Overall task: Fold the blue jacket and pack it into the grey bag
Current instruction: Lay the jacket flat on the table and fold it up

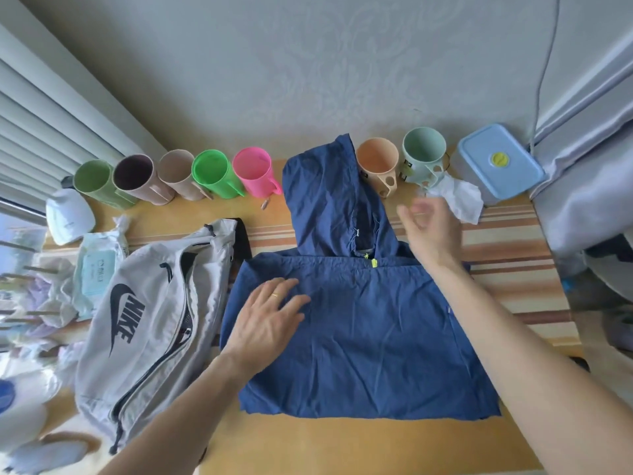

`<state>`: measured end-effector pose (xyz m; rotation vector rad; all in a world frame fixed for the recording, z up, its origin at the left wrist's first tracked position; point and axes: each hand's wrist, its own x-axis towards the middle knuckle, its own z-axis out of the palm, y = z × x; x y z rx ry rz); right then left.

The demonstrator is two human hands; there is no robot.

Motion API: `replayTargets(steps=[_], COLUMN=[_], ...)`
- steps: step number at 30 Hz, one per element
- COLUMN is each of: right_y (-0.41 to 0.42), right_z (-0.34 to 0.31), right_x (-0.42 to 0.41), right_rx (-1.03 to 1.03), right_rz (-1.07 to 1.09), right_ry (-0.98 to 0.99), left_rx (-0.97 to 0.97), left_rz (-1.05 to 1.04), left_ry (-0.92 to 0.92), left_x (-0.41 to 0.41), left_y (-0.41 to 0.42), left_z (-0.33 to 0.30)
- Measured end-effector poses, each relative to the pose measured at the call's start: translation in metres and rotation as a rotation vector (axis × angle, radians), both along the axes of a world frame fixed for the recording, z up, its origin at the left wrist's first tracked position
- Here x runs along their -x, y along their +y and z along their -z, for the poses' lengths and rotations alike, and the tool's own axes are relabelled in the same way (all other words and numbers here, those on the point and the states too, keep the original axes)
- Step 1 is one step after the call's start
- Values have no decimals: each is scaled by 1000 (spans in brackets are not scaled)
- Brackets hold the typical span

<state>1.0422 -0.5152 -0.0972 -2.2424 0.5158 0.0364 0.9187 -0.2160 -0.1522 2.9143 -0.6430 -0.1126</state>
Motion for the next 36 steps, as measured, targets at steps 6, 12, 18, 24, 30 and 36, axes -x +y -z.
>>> replayTargets(steps=[6,12,18,24,30,36], right_y=[92,99,71,26,30,47], right_z=[-5,-32,-44,19,3,11], right_x=[-100,-84,97,236,159,114], right_rx=[49,-381,-533,-333,-500,-567], right_rz=[-117,78,96,247,363,351], right_ry=[139,79,202,592,235,249], left_rx=[-250,-160,238,802,286,441], left_rz=[-204,-261,-436,-835,-319,-538], left_ry=[223,197,260,349,412,411], left_x=[-1,6,10,23,41,38], left_y=[-3,-2,-13,-44,-70,-80], left_z=[26,19,-2,-34,-11,-9])
